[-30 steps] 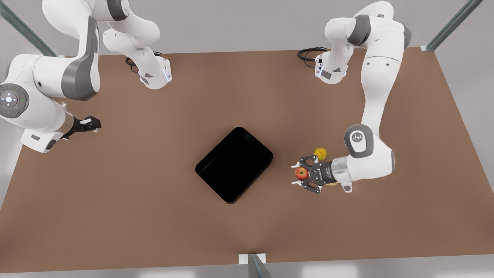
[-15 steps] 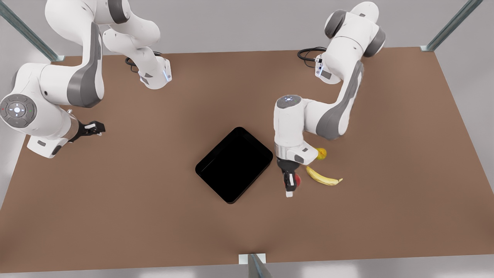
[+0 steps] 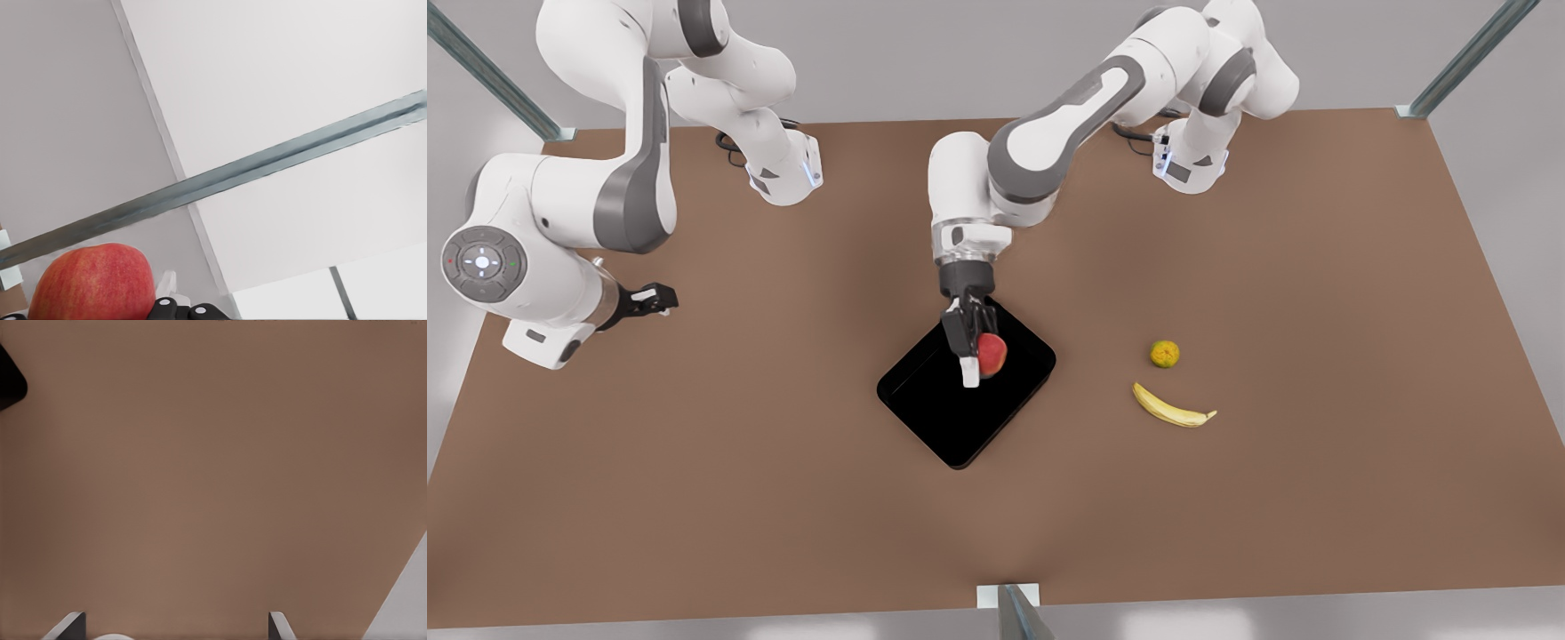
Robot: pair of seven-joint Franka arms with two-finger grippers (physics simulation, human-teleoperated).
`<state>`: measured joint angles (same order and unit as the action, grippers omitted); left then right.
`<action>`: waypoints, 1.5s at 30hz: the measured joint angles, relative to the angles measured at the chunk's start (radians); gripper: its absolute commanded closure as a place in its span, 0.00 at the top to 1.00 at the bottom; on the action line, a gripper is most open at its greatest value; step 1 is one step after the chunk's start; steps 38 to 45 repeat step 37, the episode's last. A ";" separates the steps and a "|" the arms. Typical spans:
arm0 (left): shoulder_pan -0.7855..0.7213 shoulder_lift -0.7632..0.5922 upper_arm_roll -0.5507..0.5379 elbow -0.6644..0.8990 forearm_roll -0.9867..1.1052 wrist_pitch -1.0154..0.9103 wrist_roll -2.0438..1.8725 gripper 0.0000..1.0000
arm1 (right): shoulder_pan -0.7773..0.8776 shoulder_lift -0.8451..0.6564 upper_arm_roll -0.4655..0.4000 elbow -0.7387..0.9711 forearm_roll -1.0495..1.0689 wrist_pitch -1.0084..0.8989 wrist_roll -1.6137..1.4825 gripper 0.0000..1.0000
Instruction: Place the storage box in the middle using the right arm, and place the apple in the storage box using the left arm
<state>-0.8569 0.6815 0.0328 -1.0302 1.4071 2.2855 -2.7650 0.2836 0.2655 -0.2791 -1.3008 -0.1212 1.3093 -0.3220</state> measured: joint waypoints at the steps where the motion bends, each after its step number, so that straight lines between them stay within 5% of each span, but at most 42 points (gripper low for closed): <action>1: -0.004 0.000 0.001 -0.011 0.025 -0.001 -0.011 0.35 | 0.000 0.001 0.001 0.000 0.000 0.001 0.000 1.00; 2: -0.004 0.000 0.000 -0.014 0.029 -0.002 -0.011 1.00 | 0.000 0.002 0.000 0.000 0.000 0.001 0.000 1.00; 11: 0.000 0.022 -0.003 -0.055 -1.230 -0.018 0.074 1.00 | 0.000 0.009 0.001 0.003 0.000 0.001 0.000 1.00; 17: 0.124 -0.137 0.070 -0.142 -1.622 -0.183 0.456 1.00 | 0.002 0.014 0.001 0.006 0.000 0.002 0.000 1.00; 22: 0.498 -0.366 0.067 -0.277 -1.705 -0.541 1.561 1.00 | 0.003 0.014 0.000 0.008 0.001 0.002 0.000 1.00; 27: 0.643 -0.543 0.067 -0.370 -1.560 -0.813 2.609 1.00 | 0.003 0.014 0.001 0.011 0.002 0.002 0.000 1.00; 31: 0.632 -0.556 0.021 -0.518 -1.475 -0.659 2.659 1.00 | 0.003 0.014 0.002 0.012 0.002 0.002 0.000 1.00; 34: 0.618 -0.418 0.010 -0.422 -1.450 -0.674 2.657 1.00 | 0.003 0.014 0.002 0.011 0.002 0.002 -0.002 1.00; 45: 0.618 -0.423 0.011 -0.422 -1.441 -0.693 2.658 1.00 | 0.003 0.014 0.002 0.012 0.002 0.002 -0.003 1.00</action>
